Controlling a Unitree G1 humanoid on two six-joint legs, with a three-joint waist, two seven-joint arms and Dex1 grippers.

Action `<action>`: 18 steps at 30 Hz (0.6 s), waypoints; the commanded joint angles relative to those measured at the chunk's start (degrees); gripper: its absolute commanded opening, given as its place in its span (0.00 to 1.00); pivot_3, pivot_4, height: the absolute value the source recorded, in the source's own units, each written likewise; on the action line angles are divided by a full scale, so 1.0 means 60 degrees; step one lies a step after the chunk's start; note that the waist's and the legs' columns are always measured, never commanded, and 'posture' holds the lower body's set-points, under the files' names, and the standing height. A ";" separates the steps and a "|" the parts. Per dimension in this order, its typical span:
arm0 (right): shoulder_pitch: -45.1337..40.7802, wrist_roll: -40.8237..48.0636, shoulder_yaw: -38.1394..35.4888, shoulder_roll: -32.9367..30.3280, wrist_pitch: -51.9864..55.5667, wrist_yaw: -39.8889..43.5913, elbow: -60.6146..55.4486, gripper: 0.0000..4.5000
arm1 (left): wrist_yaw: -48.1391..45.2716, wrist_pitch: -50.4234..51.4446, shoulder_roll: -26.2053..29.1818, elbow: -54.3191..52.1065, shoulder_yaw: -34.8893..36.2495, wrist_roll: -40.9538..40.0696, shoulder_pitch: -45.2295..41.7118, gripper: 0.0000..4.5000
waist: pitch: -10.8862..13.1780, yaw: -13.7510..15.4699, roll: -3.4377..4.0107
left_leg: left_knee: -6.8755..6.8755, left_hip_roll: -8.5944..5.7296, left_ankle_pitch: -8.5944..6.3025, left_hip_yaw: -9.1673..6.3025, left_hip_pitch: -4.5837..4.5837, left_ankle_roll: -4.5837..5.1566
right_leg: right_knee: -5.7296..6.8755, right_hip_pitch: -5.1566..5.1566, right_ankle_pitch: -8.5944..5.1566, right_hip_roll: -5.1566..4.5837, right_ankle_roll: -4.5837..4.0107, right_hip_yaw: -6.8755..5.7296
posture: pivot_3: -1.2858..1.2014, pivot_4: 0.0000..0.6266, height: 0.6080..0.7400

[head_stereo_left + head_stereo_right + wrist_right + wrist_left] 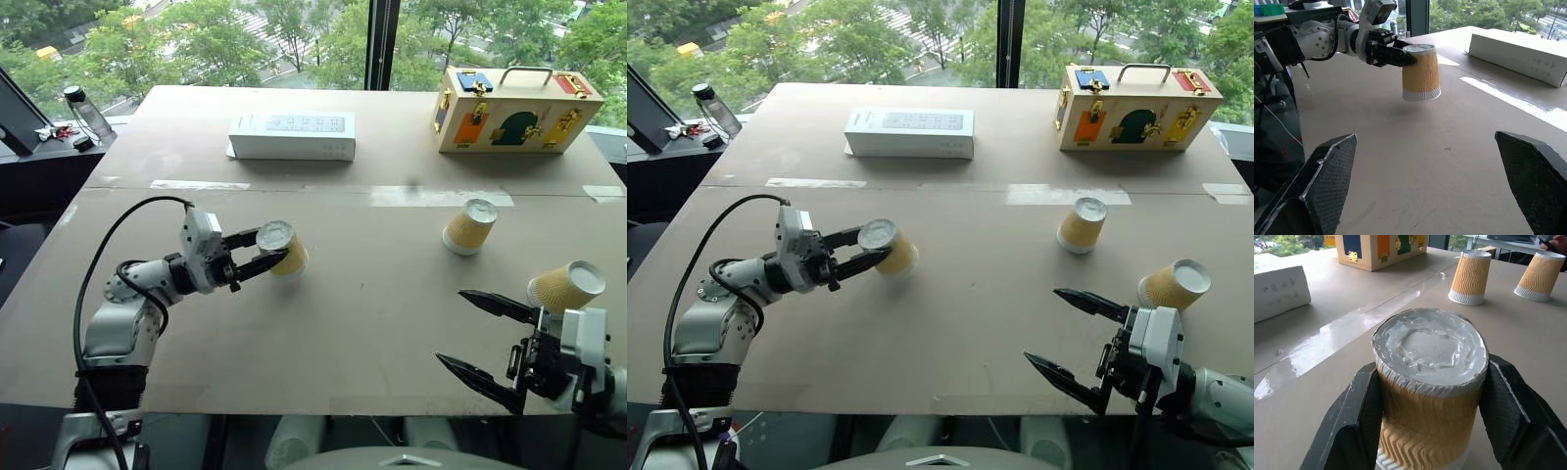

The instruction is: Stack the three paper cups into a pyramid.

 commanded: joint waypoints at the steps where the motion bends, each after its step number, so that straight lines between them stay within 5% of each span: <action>1: 0.0210 -0.0425 -0.0056 0.0176 -0.0339 -0.0354 -0.0399 1.00 | 0.0285 0.0453 -0.0423 0.0077 -0.0853 0.0403 -0.1014 0.52 | 0.0002 0.0004 -0.0003 | 0.0000 -0.0007 0.0000 0.0006 -0.0001 0.0000 | 0.0000 0.0000 0.0000 0.0004 0.0000 -0.0001 | 0.52 0.24 1.00; 13: 0.1234 -0.0964 -0.0066 0.0878 -0.0521 -0.1359 -0.1048 1.00 | 0.0502 0.0089 -0.1470 0.1282 -0.2196 0.1535 -0.2236 0.52 | 0.0003 -0.0073 0.0001 | 0.0000 -0.0001 0.0000 0.0007 -0.0003 -0.0002 | 0.0002 -0.0007 -0.0001 0.0022 0.0000 0.0012 | 0.52 0.24 1.00; 14: 0.1260 -0.0990 -0.0069 0.0912 -0.0515 -0.1434 -0.1091 1.00 | 0.0526 -0.0059 -0.1513 0.1435 -0.2201 0.1633 -0.2254 0.71 | 0.0002 -0.0072 0.0000 | 0.0002 0.0000 0.0001 0.0005 -0.0003 -0.0002 | 0.0003 -0.0007 -0.0001 0.0021 0.0000 0.0013 | 0.52 0.24 1.00; 15: 0.1273 -0.1010 -0.0072 0.0932 -0.0511 -0.1487 -0.1121 1.00 | 0.0532 -0.0121 -0.1548 0.1530 -0.2184 0.1662 -0.2266 0.75 | 0.0002 -0.0067 0.0001 | 0.0003 0.0001 0.0001 0.0004 -0.0003 -0.0002 | 0.0003 -0.0007 -0.0001 0.0021 0.0000 0.0013 | 0.52 0.24 1.00; 17: 0.1254 -0.1006 -0.0100 0.1006 -0.0433 -0.1696 -0.1159 1.00 | 0.0627 -0.0069 -0.1655 0.1601 -0.2038 0.1561 -0.2275 0.99 | 0.0002 -0.0064 0.0001 | 0.0003 0.0001 0.0001 0.0002 -0.0002 -0.0002 | 0.0005 -0.0007 -0.0001 0.0022 0.0000 0.0012 | 0.52 0.24 1.00; 18: 0.1217 -0.0998 -0.0119 0.1048 -0.0377 -0.1825 -0.1167 1.00 | 0.0692 -0.0083 -0.1693 0.1594 -0.1945 0.1507 -0.2262 0.99 | 0.0002 -0.0050 0.0001 | 0.0003 0.0001 0.0001 0.0001 -0.0002 -0.0002 | 0.0006 -0.0007 -0.0001 0.0022 0.0000 0.0011 | 0.52 0.24 1.00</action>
